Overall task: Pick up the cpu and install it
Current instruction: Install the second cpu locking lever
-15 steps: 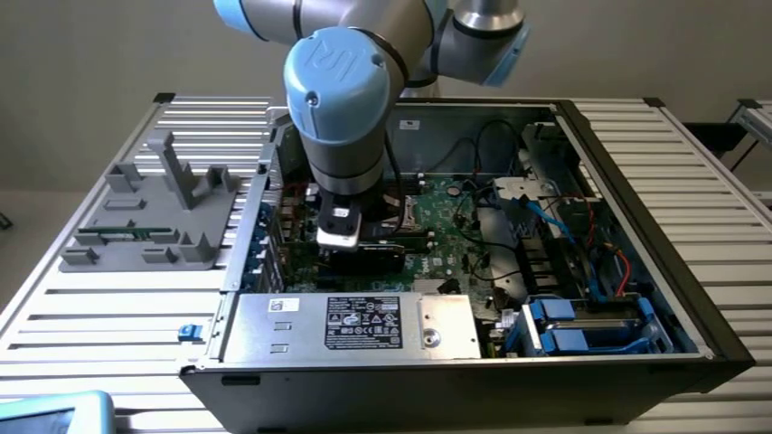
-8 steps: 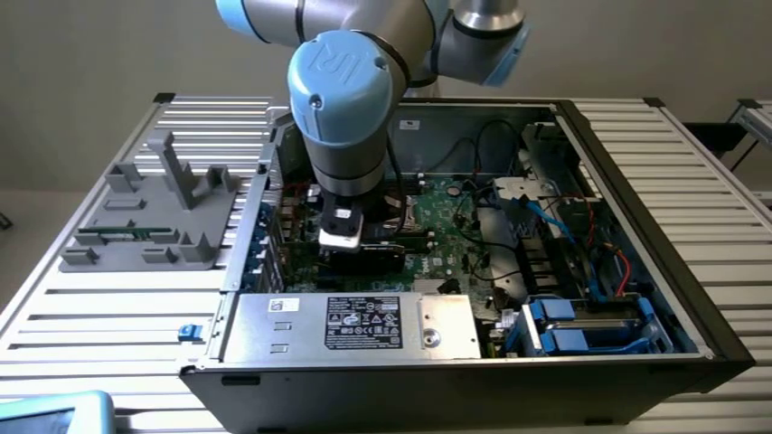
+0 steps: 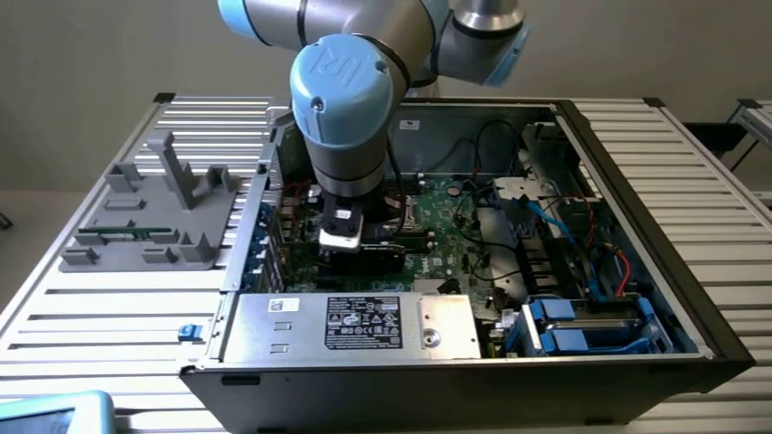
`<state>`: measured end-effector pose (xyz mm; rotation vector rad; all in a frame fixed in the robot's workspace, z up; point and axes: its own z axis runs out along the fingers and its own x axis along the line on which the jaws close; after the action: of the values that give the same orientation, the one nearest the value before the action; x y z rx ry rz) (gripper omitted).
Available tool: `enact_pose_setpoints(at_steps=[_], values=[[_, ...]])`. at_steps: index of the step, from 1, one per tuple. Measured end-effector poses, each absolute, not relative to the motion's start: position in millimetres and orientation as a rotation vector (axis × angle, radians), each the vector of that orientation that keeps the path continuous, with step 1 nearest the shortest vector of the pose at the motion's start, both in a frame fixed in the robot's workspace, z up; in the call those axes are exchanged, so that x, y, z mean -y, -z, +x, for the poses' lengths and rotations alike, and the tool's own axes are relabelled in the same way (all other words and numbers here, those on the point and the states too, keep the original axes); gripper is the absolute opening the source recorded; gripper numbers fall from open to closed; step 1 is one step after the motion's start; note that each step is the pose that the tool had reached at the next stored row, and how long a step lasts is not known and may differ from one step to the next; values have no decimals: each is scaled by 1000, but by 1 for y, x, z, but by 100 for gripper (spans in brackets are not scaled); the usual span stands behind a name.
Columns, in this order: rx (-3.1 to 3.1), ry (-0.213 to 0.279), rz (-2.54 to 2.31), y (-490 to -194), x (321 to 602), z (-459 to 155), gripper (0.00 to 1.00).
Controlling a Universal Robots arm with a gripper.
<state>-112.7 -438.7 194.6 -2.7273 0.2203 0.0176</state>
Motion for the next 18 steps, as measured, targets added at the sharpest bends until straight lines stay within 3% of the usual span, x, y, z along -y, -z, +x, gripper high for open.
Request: enact_pose_setpoints(at_steps=[18], values=[[-221, -21, -2727, -192, 436, -115, 12]])
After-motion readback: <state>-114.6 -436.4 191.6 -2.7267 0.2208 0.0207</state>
